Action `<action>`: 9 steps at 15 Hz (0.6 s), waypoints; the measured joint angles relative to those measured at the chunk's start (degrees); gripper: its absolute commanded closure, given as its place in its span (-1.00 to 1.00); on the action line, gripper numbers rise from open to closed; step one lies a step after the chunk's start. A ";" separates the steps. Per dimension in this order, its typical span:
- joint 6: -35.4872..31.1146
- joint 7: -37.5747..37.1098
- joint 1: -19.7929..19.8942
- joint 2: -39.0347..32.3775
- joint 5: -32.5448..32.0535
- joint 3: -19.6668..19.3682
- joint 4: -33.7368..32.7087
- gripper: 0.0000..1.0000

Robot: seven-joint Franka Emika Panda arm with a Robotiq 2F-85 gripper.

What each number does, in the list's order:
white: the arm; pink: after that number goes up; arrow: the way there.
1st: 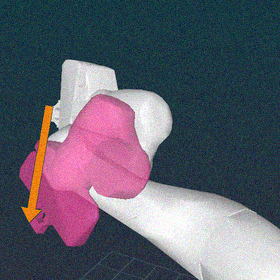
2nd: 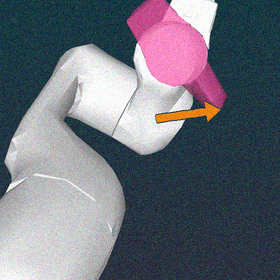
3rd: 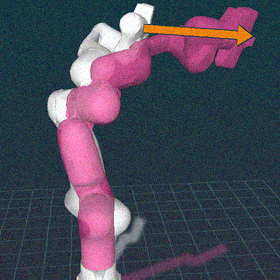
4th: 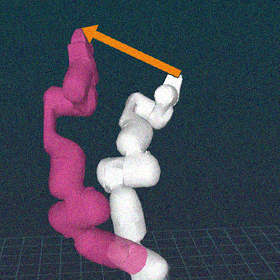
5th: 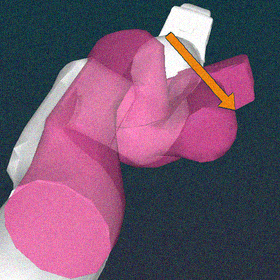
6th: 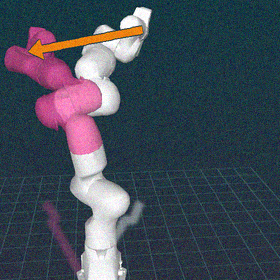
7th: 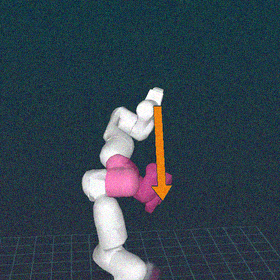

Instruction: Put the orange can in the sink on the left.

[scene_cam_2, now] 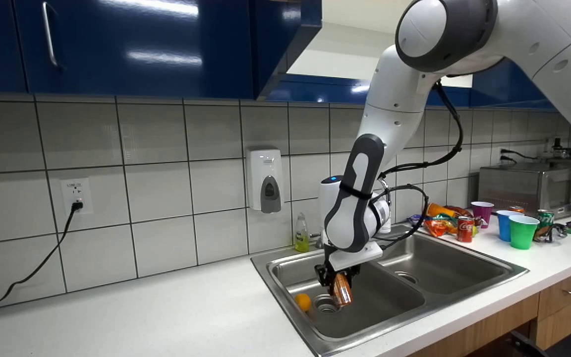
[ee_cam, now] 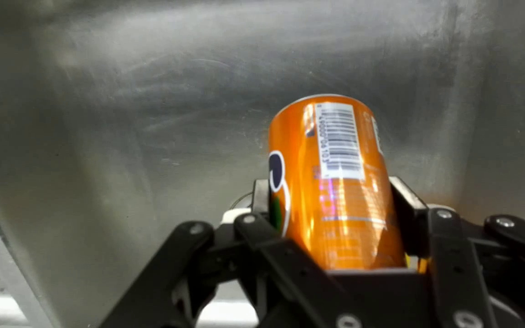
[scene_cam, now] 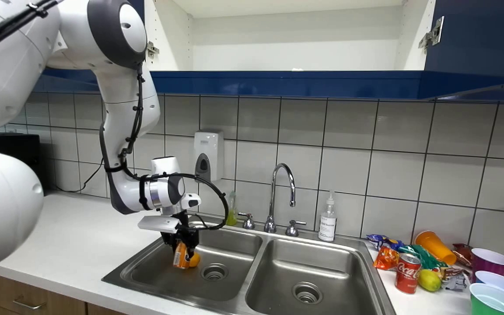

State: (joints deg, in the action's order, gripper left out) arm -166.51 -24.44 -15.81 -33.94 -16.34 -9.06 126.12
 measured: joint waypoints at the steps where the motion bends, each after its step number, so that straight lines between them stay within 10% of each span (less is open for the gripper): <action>1: -1.04 0.00 -0.85 -0.72 0.00 -0.73 0.00 0.24; 9: -15.26 2.57 -7.08 -8.54 3.94 -6.99 0.02 0.24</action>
State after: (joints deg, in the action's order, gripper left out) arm -181.77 -21.88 -22.89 -42.49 -12.41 -16.05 126.13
